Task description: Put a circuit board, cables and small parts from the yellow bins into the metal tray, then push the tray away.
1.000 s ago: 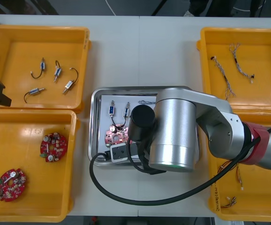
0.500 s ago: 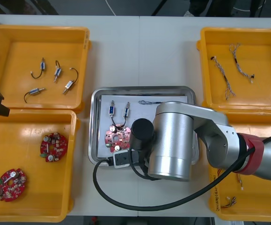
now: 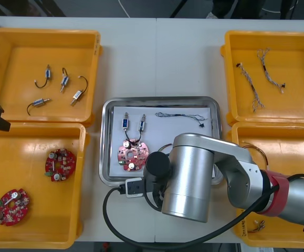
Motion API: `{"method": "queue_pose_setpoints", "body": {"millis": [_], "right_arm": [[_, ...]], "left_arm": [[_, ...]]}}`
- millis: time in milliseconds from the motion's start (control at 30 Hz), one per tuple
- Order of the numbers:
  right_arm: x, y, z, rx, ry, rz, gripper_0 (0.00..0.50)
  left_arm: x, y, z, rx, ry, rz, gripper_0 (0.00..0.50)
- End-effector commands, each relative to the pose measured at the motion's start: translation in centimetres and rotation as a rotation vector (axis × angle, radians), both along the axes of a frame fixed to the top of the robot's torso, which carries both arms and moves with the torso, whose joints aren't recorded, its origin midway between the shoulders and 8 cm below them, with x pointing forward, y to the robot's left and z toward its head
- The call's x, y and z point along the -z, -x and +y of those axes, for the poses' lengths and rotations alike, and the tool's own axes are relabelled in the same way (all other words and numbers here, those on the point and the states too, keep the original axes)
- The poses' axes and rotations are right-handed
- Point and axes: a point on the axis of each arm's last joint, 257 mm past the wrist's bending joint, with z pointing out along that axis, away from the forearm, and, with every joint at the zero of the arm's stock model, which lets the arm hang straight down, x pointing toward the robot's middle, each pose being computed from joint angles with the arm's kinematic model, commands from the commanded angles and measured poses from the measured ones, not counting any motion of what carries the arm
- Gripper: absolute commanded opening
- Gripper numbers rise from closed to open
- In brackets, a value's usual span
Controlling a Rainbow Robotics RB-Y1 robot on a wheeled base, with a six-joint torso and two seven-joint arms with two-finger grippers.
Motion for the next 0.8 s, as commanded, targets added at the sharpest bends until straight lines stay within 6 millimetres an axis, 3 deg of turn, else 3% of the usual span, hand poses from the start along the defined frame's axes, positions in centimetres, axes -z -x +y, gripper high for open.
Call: {"method": "queue_pose_setpoints", "body": {"millis": [33,633,667,733,800], "right_arm": [[0.41,0.95,1.60,0.012,-0.035,0.004,0.500],[0.93,0.26,2.00,0.017,-0.051,-0.005,0.500],[0.88,0.14,1.93,0.018,-0.050,-0.008,0.449],[0.85,0.07,1.92,0.020,-0.050,-0.011,0.211],[0.79,-0.01,2.01,0.019,-0.052,-0.015,0.118]], "left_arm": [[-1.59,0.49,1.57,0.079,-0.090,-0.025,0.500],[-1.59,0.49,1.57,0.079,-0.090,-0.025,0.500],[-1.59,0.49,1.57,0.079,-0.090,-0.025,0.500],[-1.59,0.49,1.57,0.079,-0.090,-0.025,0.500],[-1.59,0.49,1.57,0.079,-0.090,-0.025,0.500]]}}
